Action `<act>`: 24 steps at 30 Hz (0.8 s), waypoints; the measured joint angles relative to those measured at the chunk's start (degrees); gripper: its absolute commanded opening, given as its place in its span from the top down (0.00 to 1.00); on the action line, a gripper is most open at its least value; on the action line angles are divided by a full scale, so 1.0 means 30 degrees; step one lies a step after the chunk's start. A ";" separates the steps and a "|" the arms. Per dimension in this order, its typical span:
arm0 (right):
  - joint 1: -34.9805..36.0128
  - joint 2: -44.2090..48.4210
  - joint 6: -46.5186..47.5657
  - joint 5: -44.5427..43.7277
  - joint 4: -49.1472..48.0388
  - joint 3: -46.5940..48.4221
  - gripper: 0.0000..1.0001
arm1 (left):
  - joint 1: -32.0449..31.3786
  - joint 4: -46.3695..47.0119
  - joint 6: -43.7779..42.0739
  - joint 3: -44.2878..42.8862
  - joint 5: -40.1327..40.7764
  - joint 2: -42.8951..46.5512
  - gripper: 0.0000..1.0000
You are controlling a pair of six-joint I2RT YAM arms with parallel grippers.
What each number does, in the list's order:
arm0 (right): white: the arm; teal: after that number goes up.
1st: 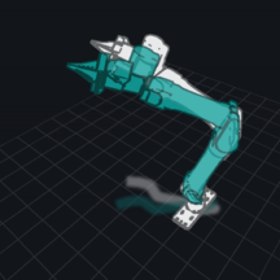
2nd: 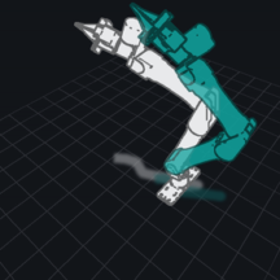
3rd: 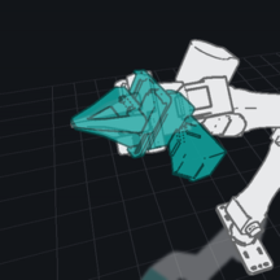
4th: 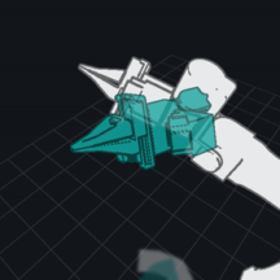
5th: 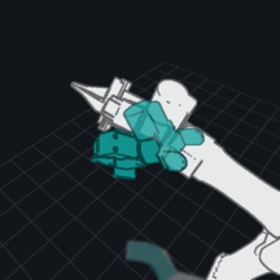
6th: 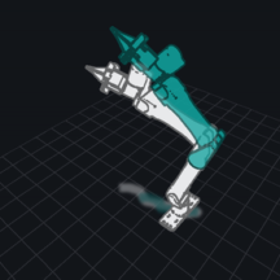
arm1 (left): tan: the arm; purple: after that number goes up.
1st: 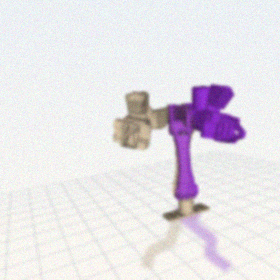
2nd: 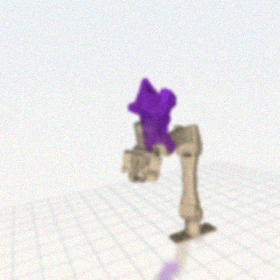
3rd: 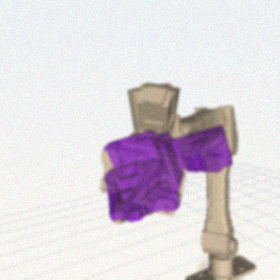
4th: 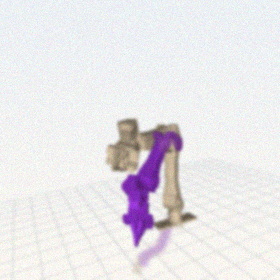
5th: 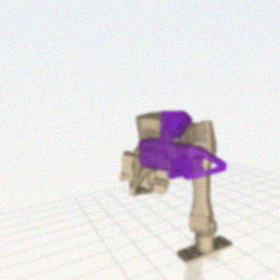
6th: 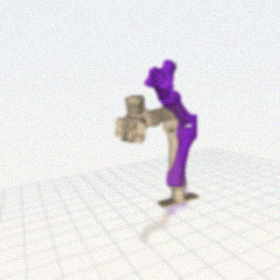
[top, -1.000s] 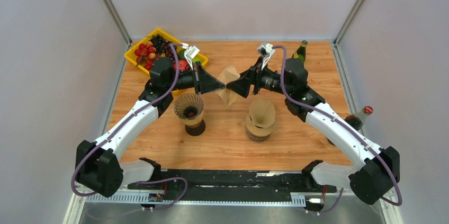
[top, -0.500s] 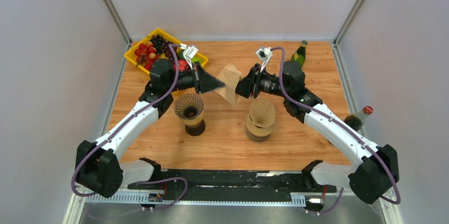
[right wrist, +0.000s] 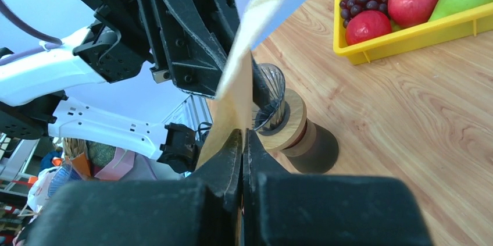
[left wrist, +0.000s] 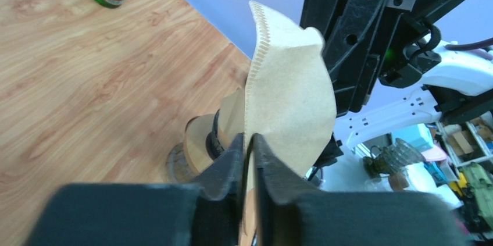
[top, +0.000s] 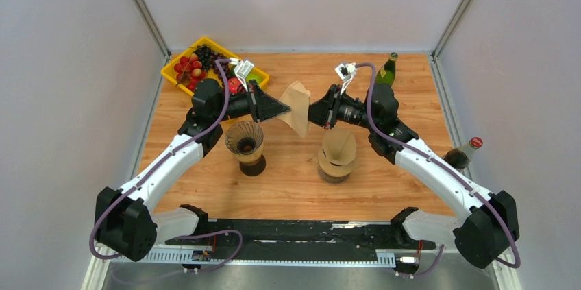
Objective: Place the coffee filter in the dripper
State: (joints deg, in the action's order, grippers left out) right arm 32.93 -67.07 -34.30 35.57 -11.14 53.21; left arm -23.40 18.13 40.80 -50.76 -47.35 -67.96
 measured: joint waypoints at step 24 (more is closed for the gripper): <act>0.2244 -0.2200 -0.0313 -1.2495 0.7359 0.4291 1.00 | -0.1894 -0.7832 -0.4175 -0.1705 1.0499 0.2310 0.00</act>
State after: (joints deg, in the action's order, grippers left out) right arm 39.66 -73.67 -35.24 -1.91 10.94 66.08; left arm -29.08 -5.37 28.27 -55.88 -15.86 -61.04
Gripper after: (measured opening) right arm 0.004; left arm 0.997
